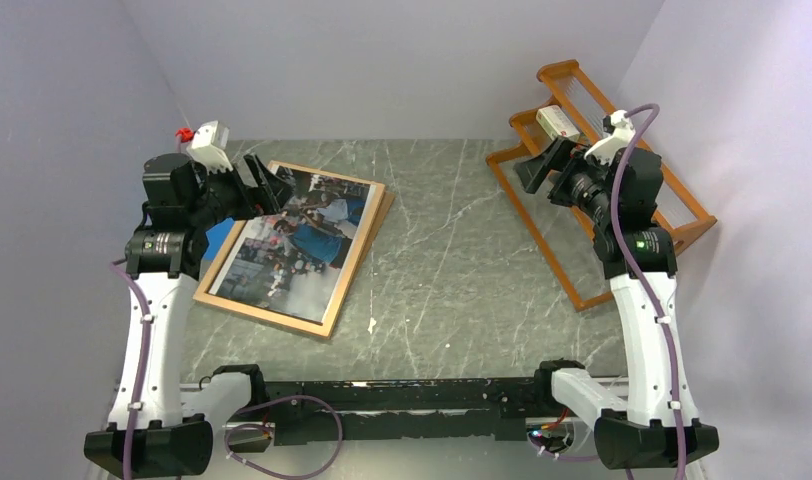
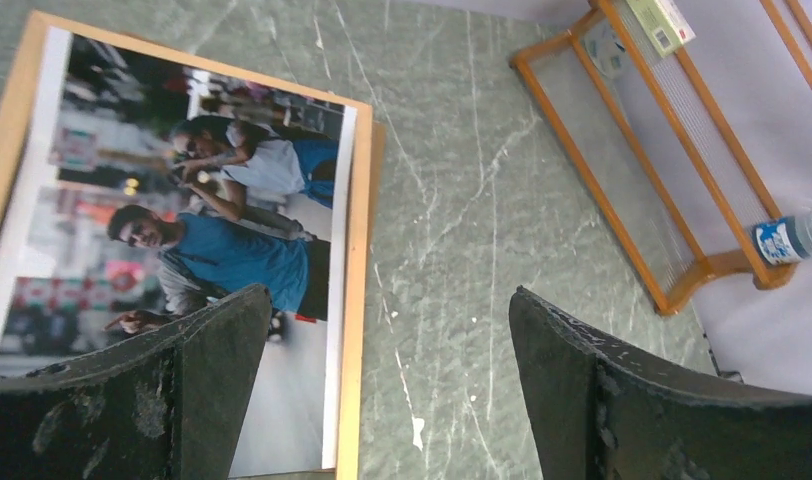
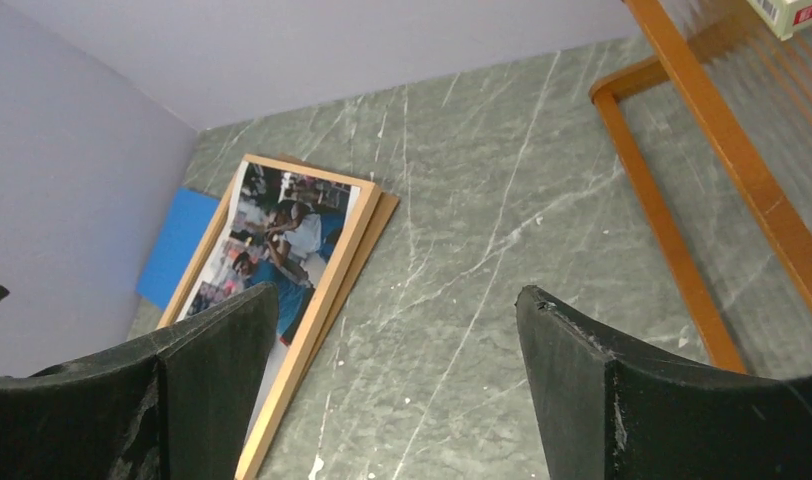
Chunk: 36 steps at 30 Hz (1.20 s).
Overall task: Put the photo into the frame
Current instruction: Turn over the photo frame at the center of the board.
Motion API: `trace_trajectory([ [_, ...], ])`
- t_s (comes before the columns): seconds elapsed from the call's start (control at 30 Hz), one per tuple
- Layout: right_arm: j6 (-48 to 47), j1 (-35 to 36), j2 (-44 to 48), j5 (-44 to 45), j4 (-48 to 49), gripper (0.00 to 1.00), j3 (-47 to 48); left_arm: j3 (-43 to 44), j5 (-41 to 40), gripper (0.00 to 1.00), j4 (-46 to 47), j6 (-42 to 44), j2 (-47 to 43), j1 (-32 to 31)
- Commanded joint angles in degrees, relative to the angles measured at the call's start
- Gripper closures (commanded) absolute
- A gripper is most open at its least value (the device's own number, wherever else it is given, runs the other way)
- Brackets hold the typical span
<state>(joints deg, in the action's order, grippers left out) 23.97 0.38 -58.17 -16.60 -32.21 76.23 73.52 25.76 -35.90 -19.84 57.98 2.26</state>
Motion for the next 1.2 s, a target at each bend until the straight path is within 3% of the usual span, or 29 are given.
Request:
trace_trajectory([
  [0.0, 1.59, -0.21, 1.38, -1.38, 3.72, 0.06, -2.54, -3.76, 6.47, 0.06, 6.73, -1.85, -0.23, -0.24],
  [0.27, 6.33, 1.27, -0.94, -10.68, 10.39, 0.09, -11.60, -12.43, 9.71, 0.06, 12.96, -5.05, 2.57, -0.89],
  [0.47, 6.20, 6.98, -3.64, -6.47, 10.73, 0.11, -14.22, -14.11, 6.65, 0.10, 10.81, -5.69, 7.69, -4.23],
  [0.63, 8.31, 15.00, -6.81, -0.92, 11.72, 0.14, -16.06, -13.45, -5.46, 0.09, 7.92, -5.70, 15.14, -15.38],
  [0.83, 14.12, 19.55, -9.90, -0.56, 14.14, 0.23, -20.35, -10.17, -24.14, 0.22, 1.81, -8.73, 26.34, -27.64],
  [1.17, 18.75, 22.50, -10.83, 0.30, 18.34, 0.25, -28.27, -6.44, -33.12, 0.26, 1.70, -10.30, 38.95, -31.88],
])
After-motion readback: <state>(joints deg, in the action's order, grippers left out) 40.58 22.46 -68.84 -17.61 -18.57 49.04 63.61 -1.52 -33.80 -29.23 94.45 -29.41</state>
